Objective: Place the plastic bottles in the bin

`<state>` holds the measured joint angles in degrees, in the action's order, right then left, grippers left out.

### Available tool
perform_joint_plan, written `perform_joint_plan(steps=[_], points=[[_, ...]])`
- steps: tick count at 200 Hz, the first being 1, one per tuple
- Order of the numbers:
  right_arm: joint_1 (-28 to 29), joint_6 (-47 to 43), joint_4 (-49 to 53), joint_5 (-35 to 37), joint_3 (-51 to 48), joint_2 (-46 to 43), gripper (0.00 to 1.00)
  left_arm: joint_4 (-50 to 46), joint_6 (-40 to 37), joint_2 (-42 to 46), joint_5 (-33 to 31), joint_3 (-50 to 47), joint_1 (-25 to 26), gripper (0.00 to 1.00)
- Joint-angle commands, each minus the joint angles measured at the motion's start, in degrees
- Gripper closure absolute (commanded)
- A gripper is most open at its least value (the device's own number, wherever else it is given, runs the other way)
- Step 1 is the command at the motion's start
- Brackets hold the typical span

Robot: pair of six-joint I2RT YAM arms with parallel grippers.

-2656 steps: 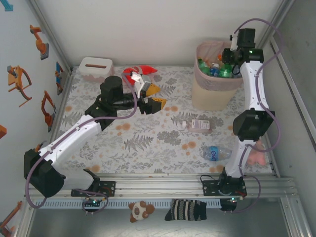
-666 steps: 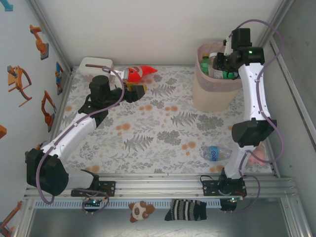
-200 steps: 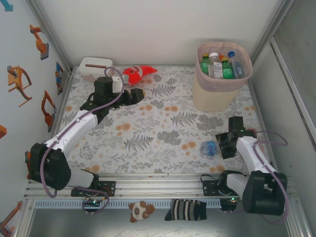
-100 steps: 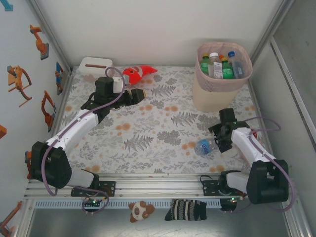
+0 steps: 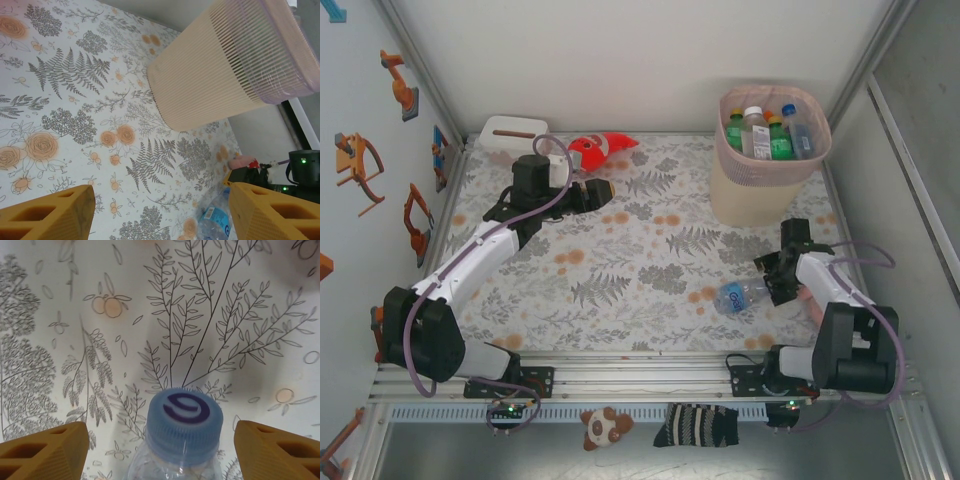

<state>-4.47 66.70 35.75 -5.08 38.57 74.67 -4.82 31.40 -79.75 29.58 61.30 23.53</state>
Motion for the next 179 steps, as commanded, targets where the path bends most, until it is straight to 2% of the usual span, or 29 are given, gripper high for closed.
perform_joint_plan(steps=[1, 78, 106, 142, 179], points=[[-0.99, 0.65, -3.23, -1.25, -1.02, 1.84, 0.29, -0.67, 0.43, 0.27, 0.48, 1.81, -0.25, 0.30], [-4.49, -1.96, -5.51, -0.63, -2.38, 4.74, 0.44, -1.18, 0.07, 0.52, -0.03, 2.13, -0.24, 0.29], [-4.58, -2.01, -6.26, -1.33, -2.97, 4.71, 0.52, -1.43, -0.07, 0.30, 0.03, 2.53, -0.24, 0.29], [-4.57, -1.75, -5.41, -1.33, -2.80, 1.50, 0.63, -1.68, -0.11, 0.38, 0.04, 2.70, -0.24, 0.29], [-4.56, -1.56, -2.06, -2.03, -1.15, -4.06, 0.66, -1.25, -0.23, 0.08, 0.04, 2.86, -0.28, 0.29]])
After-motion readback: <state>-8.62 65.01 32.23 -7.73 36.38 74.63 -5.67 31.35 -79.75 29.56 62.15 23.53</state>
